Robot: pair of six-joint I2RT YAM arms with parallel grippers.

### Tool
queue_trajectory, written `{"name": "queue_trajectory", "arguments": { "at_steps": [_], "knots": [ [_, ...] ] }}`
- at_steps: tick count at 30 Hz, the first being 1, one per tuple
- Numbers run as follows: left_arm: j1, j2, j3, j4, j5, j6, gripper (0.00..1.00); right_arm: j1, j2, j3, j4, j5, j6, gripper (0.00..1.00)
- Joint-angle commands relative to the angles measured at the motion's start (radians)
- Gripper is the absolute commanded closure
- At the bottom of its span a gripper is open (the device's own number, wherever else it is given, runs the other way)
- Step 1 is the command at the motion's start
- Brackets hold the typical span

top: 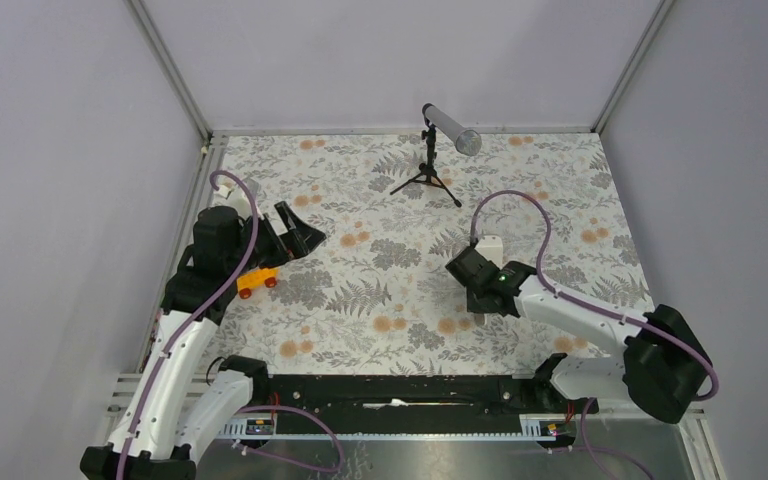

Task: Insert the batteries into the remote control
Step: Place the remote control at the center of the board.

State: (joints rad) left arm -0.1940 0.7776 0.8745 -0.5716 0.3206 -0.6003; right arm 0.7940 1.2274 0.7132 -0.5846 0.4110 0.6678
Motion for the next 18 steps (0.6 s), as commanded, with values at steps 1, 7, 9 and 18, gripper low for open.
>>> {"name": "queue_trajectory", "arguments": {
  "at_steps": [1, 7, 9, 18],
  "knots": [
    [0.002, -0.025, 0.006, 0.012, -0.001, 0.034, 0.01, 0.005, 0.061, 0.046, -0.099, 0.16, 0.028, 0.92],
    [0.002, -0.042, 0.009, 0.002, 0.003, 0.029, 0.01, 0.011, 0.257, 0.127, -0.158, 0.184, 0.031, 0.82],
    [0.002, -0.049, 0.008, -0.003, 0.002, 0.025, 0.01, 0.015, 0.322, 0.148, -0.154, 0.186, 0.016, 0.75],
    [0.003, -0.079, 0.081, -0.119, -0.042, 0.043, 0.01, 0.015, 0.163, 0.177, 0.023, -0.081, -0.026, 0.19]
  ]
}}
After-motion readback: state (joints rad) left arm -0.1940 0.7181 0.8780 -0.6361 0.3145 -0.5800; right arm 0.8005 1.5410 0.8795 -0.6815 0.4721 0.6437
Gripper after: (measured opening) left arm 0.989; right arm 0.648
